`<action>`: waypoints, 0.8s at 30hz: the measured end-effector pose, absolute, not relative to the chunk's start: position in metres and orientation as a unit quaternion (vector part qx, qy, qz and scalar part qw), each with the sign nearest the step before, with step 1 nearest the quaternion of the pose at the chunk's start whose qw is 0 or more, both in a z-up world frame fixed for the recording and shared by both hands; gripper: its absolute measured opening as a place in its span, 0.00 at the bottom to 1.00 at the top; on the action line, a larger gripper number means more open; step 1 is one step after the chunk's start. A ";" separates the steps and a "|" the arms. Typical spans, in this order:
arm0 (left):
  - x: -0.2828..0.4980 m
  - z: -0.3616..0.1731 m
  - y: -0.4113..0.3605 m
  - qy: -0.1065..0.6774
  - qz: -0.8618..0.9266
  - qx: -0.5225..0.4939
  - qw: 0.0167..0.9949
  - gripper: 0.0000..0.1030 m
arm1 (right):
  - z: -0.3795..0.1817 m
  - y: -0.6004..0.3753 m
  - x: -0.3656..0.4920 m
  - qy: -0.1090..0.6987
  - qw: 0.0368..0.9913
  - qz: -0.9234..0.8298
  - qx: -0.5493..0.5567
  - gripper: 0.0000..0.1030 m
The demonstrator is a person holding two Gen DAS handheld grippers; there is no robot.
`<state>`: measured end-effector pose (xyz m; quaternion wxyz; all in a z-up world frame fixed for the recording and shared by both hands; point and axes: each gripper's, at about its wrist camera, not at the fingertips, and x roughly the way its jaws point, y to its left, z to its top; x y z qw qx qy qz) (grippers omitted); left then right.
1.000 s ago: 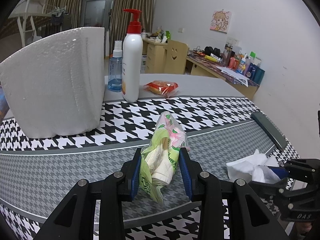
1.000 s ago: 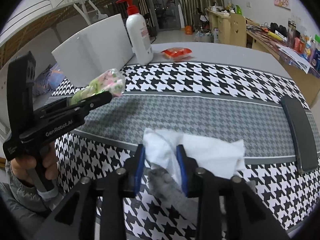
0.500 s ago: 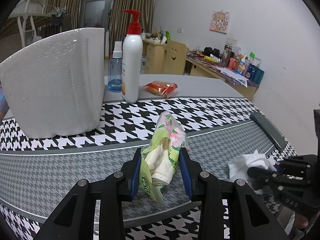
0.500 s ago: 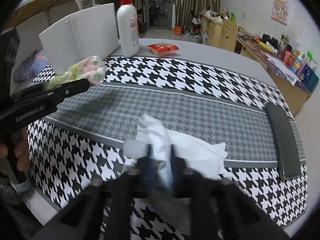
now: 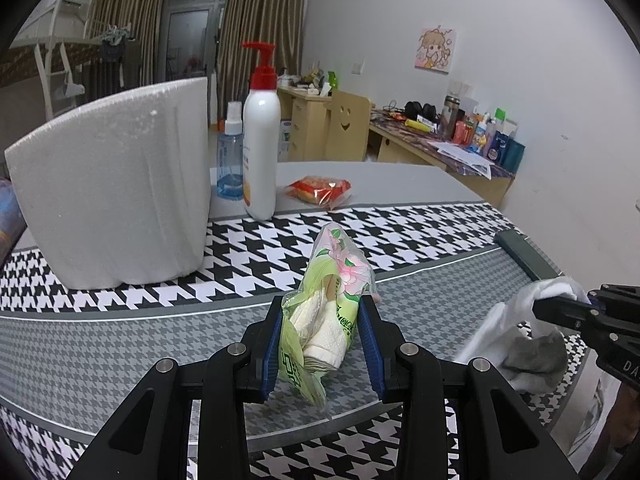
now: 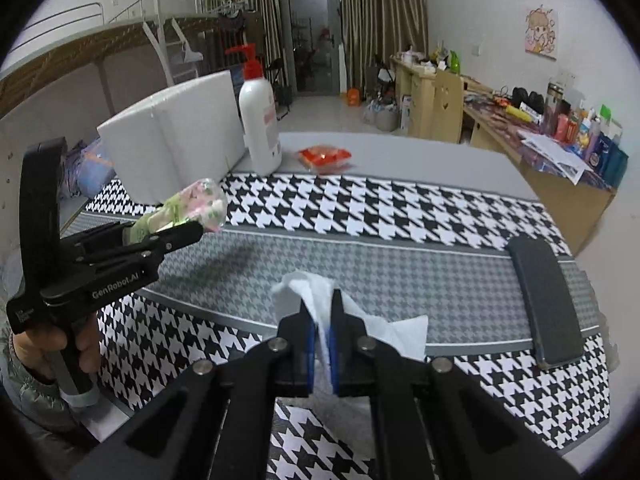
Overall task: Organize soft objects
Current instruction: 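Carry tissue pack in left tool toward foam box while right tool carries white tissue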
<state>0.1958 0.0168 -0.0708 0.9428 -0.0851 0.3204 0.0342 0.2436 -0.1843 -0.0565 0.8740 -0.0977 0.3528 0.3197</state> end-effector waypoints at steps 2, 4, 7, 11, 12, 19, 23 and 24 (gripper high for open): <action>0.193 -0.068 0.016 0.317 0.034 -0.083 0.944 0.36 | -0.052 -0.186 0.241 0.347 0.877 0.319 -0.093 0.08; 0.189 -0.064 0.016 0.314 0.034 -0.081 0.945 0.36 | -0.049 -0.188 0.240 0.340 0.880 0.319 -0.088 0.08; 0.183 -0.059 0.015 0.308 0.035 -0.077 0.948 0.36 | -0.043 -0.191 0.234 0.328 0.885 0.320 -0.083 0.08; 0.175 -0.052 0.015 0.302 0.038 -0.070 0.950 0.36 | -0.036 -0.193 0.227 0.314 0.890 0.323 -0.074 0.08; 0.172 -0.050 0.015 0.300 0.039 -0.068 0.951 0.36 | -0.034 -0.193 0.225 0.310 0.891 0.324 -0.070 0.08; 0.158 -0.038 0.016 0.288 0.044 -0.059 0.955 0.36 | -0.028 -0.193 0.215 0.292 0.894 0.334 -0.056 0.08; 0.151 -0.032 0.018 0.283 0.047 -0.054 0.957 0.36 | -0.026 -0.190 0.212 0.284 0.897 0.335 -0.054 0.08; 0.149 -0.030 0.018 0.281 0.049 -0.052 0.957 0.36 | -0.026 -0.190 0.211 0.281 0.899 0.333 -0.053 0.08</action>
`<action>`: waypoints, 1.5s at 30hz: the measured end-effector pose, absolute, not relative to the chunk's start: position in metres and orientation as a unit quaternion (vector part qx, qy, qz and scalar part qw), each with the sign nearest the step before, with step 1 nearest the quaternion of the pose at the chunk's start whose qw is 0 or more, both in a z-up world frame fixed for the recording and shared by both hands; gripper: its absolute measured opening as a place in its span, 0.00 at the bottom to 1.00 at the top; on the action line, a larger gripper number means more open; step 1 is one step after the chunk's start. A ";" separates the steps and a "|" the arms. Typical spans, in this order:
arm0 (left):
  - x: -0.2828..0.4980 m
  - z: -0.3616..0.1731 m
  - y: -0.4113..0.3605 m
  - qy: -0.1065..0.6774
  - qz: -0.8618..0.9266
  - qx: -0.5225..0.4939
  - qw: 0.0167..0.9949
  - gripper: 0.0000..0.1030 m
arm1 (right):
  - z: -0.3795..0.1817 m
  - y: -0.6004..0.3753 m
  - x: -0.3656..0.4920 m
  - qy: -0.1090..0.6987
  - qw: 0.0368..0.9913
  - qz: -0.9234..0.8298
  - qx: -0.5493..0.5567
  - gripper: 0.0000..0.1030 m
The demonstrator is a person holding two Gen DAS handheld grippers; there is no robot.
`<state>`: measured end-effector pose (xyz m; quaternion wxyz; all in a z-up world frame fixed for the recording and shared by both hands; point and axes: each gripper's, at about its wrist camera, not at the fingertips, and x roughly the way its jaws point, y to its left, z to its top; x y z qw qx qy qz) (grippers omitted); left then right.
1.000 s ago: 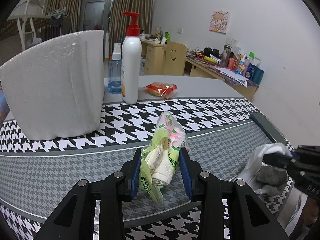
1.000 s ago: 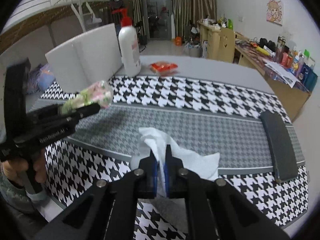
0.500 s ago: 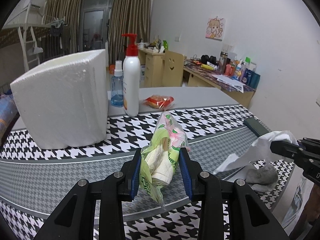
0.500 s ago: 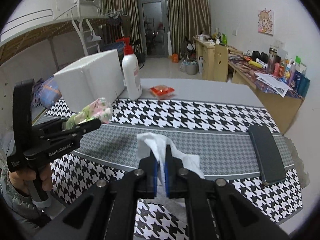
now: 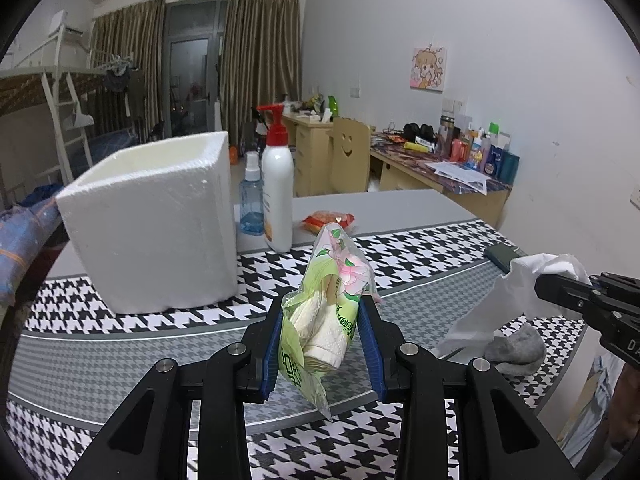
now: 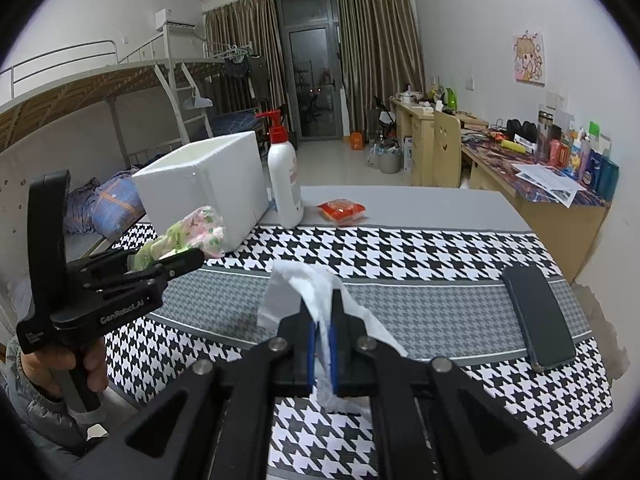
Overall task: Organize soft objects
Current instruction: 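Carry tissue pack in left tool toward foam box while right tool carries white tissue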
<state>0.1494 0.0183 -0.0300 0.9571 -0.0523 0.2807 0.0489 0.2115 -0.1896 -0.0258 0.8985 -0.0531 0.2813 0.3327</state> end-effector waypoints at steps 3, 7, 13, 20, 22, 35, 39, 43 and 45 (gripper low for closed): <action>0.146 -0.026 0.020 0.277 0.052 -0.049 0.958 0.36 | -0.024 -0.188 0.209 0.276 0.900 0.333 -0.051 0.08; 0.141 -0.021 0.025 0.272 0.055 -0.046 0.960 0.36 | -0.021 -0.186 0.207 0.269 0.902 0.334 -0.044 0.08; 0.135 -0.016 0.032 0.266 0.058 -0.041 0.961 0.36 | -0.015 -0.180 0.201 0.255 0.907 0.333 -0.040 0.08; 0.127 -0.007 0.044 0.255 0.059 -0.034 0.965 0.36 | -0.007 -0.168 0.193 0.241 0.914 0.324 -0.043 0.08; 0.125 -0.004 0.048 0.251 0.058 -0.031 0.966 0.36 | -0.005 -0.164 0.192 0.236 0.916 0.323 -0.043 0.08; 0.109 0.007 0.067 0.234 0.051 -0.023 0.971 0.36 | 0.010 -0.141 0.176 0.212 0.922 0.319 -0.048 0.08; 0.109 0.008 0.070 0.231 0.050 -0.021 0.971 0.36 | 0.013 -0.137 0.175 0.209 0.922 0.321 -0.048 0.08; 0.109 0.009 0.074 0.230 0.047 -0.022 0.972 0.36 | 0.016 -0.132 0.176 0.208 0.923 0.320 -0.051 0.08; 0.109 0.011 0.076 0.229 0.047 -0.024 0.972 0.36 | 0.016 -0.131 0.176 0.208 0.923 0.321 -0.051 0.08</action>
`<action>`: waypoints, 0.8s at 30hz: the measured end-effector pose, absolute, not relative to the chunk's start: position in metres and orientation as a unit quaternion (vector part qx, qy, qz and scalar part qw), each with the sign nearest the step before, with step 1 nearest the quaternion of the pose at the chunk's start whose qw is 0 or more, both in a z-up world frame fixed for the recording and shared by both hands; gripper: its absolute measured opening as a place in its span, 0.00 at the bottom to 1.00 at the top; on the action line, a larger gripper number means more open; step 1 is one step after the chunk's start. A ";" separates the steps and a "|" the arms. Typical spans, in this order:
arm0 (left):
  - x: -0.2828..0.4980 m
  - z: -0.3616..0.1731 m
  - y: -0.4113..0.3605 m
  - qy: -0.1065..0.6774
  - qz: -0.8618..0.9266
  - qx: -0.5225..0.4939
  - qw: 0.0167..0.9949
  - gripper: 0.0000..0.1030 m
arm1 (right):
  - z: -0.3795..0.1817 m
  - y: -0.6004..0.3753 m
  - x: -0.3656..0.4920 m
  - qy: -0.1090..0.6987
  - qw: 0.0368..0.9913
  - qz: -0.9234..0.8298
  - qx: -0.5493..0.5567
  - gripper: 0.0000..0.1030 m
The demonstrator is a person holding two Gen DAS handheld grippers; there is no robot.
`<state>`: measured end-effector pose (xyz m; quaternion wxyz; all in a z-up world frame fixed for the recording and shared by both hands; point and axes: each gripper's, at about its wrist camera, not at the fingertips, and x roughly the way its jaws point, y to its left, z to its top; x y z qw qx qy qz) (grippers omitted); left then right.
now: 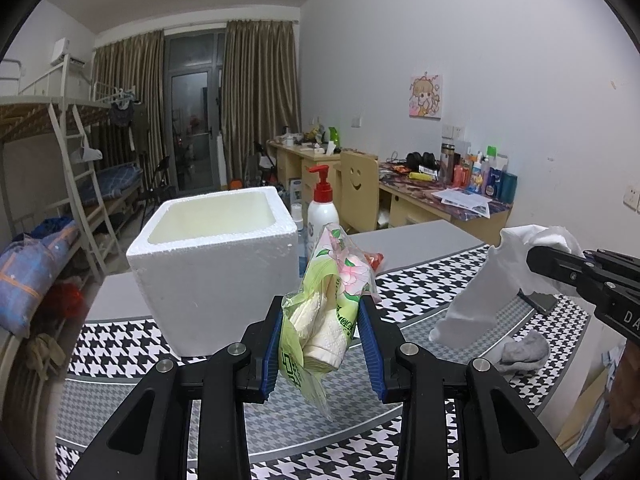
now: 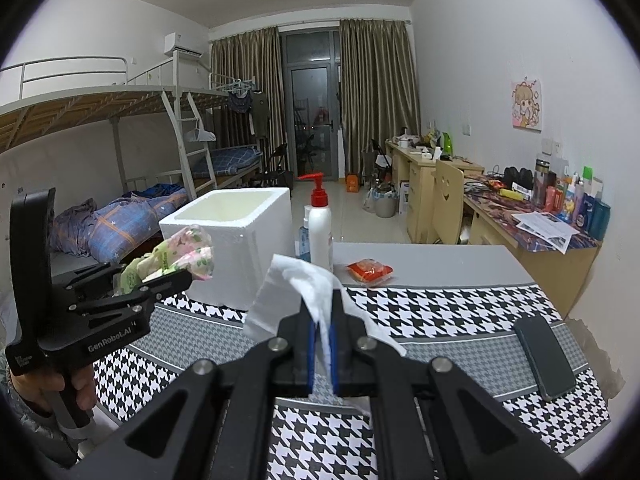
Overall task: Organize soft objects
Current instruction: 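Carry tissue pack in left tool toward foam box while right tool carries white tissue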
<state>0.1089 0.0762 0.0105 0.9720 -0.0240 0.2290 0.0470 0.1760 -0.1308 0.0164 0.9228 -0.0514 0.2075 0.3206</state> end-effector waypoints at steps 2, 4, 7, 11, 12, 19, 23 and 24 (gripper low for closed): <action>0.109 0.013 0.078 0.226 0.048 -0.022 0.973 0.36 | 0.018 -0.128 0.177 0.207 0.923 0.321 -0.052 0.08; 0.109 0.016 0.081 0.222 0.050 -0.020 0.974 0.36 | 0.020 -0.125 0.178 0.205 0.923 0.321 -0.053 0.08; 0.110 0.019 0.084 0.220 0.051 -0.019 0.974 0.36 | 0.023 -0.120 0.179 0.203 0.923 0.323 -0.055 0.08; 0.111 0.022 0.087 0.220 0.053 -0.018 0.974 0.36 | 0.028 -0.113 0.178 0.198 0.923 0.326 -0.057 0.08; 0.111 0.024 0.089 0.219 0.053 -0.017 0.974 0.36 | 0.029 -0.112 0.178 0.197 0.923 0.326 -0.056 0.08; 0.111 0.035 0.096 0.209 0.060 -0.010 0.976 0.36 | 0.039 -0.101 0.180 0.192 0.923 0.329 -0.057 0.08; 0.114 0.043 0.100 0.205 0.065 -0.008 0.976 0.36 | 0.045 -0.095 0.181 0.188 0.923 0.329 -0.060 0.08; 0.115 0.044 0.101 0.204 0.066 -0.007 0.977 0.36 | 0.047 -0.093 0.182 0.186 0.923 0.330 -0.061 0.08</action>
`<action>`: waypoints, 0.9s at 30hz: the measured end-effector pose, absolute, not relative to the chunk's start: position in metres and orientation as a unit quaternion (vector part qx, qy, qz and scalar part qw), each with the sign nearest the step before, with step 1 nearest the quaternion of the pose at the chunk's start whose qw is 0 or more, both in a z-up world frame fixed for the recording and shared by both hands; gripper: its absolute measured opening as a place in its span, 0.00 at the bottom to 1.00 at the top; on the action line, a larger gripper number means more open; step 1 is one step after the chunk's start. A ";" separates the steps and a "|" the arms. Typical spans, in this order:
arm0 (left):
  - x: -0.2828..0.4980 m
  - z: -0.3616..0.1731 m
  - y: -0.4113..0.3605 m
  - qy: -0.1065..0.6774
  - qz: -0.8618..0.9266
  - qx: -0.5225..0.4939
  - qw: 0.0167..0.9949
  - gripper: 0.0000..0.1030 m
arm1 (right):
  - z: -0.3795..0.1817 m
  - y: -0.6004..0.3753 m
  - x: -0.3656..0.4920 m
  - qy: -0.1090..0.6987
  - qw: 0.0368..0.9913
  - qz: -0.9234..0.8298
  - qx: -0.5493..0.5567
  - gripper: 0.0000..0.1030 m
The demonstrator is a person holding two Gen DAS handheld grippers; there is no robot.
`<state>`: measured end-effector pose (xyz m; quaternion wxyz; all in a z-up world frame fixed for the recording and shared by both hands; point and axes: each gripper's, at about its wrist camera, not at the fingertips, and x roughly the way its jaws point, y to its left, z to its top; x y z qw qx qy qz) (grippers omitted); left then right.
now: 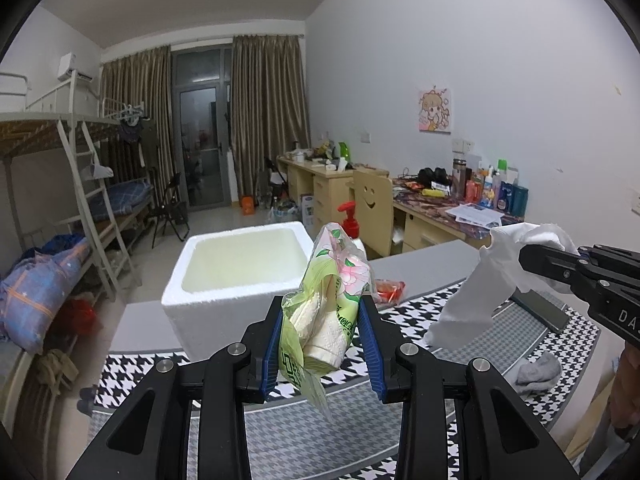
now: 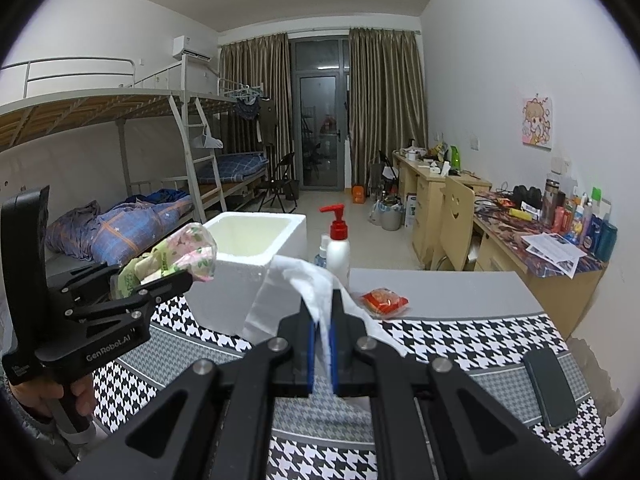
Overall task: Organize soft objects
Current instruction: 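Carry tissue pack in left tool toward foam box while right tool carries white tissue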
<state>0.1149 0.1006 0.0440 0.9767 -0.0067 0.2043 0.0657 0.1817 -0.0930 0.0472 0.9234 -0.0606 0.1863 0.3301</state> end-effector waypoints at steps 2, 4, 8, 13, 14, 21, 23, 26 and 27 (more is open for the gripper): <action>0.117 0.046 0.102 0.204 0.069 -0.004 0.977 0.36 | 0.049 -0.091 0.183 0.186 0.923 0.331 -0.060 0.08; 0.118 0.047 0.103 0.203 0.071 -0.003 0.977 0.36 | 0.051 -0.088 0.186 0.187 0.923 0.332 -0.058 0.08; 0.122 0.050 0.108 0.202 0.077 -0.003 0.976 0.36 | 0.054 -0.084 0.193 0.190 0.922 0.333 -0.055 0.08; 0.125 0.055 0.111 0.199 0.081 -0.001 0.977 0.36 | 0.060 -0.078 0.194 0.187 0.921 0.337 -0.061 0.08; 0.126 0.056 0.111 0.198 0.082 0.000 0.977 0.36 | 0.061 -0.076 0.194 0.186 0.921 0.338 -0.063 0.08; 0.133 0.063 0.117 0.195 0.092 0.005 0.976 0.36 | 0.066 -0.068 0.196 0.184 0.919 0.342 -0.069 0.08; 0.135 0.064 0.119 0.192 0.097 0.006 0.977 0.36 | 0.067 -0.066 0.197 0.182 0.919 0.342 -0.068 0.08; 0.139 0.067 0.122 0.190 0.098 0.005 0.977 0.36 | 0.070 -0.063 0.200 0.182 0.919 0.344 -0.063 0.08; 0.140 0.069 0.124 0.189 0.099 0.005 0.977 0.36 | 0.071 -0.062 0.201 0.182 0.919 0.344 -0.064 0.08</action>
